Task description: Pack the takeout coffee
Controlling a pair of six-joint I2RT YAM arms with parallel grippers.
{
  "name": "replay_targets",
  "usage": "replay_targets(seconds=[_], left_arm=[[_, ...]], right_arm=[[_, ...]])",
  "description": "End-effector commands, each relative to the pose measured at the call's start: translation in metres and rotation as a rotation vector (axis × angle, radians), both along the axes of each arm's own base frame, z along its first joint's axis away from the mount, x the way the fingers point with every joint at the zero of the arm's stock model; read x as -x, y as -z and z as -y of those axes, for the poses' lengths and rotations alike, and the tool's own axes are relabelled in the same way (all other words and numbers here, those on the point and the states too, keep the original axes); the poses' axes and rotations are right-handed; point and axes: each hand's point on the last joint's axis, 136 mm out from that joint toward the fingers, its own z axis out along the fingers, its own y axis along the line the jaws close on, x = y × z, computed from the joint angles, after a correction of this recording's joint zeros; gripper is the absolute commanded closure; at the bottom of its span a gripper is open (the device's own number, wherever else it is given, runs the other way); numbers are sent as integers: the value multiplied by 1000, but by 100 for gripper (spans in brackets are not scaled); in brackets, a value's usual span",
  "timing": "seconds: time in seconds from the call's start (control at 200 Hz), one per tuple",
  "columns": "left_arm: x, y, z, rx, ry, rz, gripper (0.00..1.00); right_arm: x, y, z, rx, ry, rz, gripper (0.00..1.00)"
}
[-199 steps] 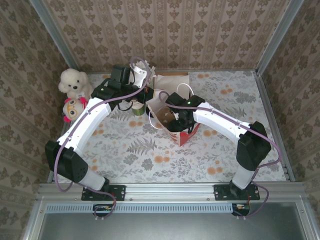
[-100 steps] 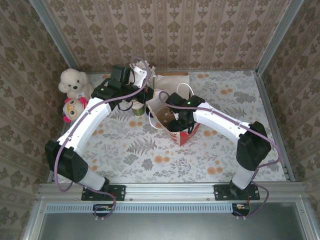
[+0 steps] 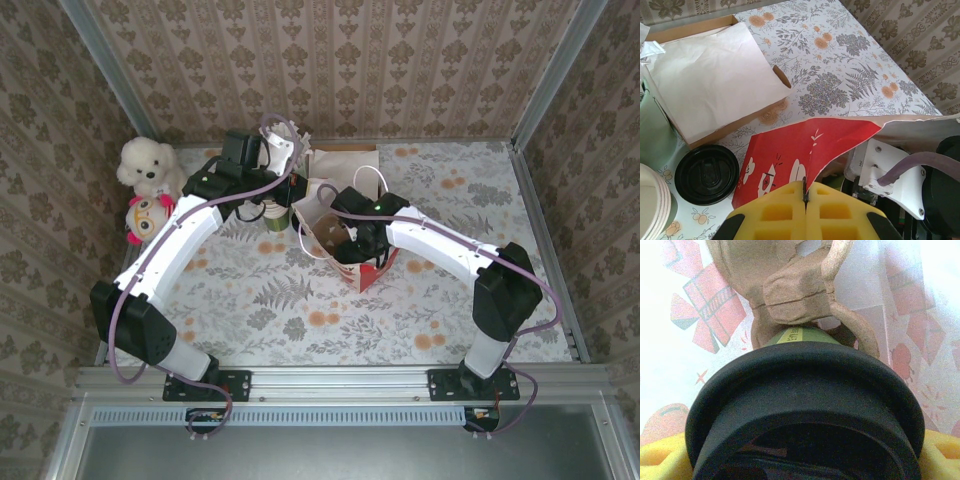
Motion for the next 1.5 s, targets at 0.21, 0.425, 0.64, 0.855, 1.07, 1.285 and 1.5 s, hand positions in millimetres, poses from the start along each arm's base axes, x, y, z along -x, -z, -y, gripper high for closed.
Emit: replay_targets(seconds=[0.21,0.425,0.64,0.855,1.07,1.285,1.5], left_arm=[[-10,-15,0,27,-28,32,100],[-10,-22,0,40,-50,5,100],[-9,-16,-5,14,-109,-80,100],[-1,-9,7,16,-49,-77,100],[0,-5,7,4,-44,-81,100],[-3,0,1,3,-66,-120,100],[-1,-1,0,8,-50,-119,100]], right_arm=[[10,23,14,76,-23,-53,70],[9,0,0,-7,-35,-38,70],[11,-30,-17,-111,-55,-37,70],[3,-60,-24,-154,-27,-12,70],[5,-65,-21,-154,-8,-54,70],[3,-59,-17,-110,-36,-87,70],[-7,-47,-4,0,-57,-55,70]])
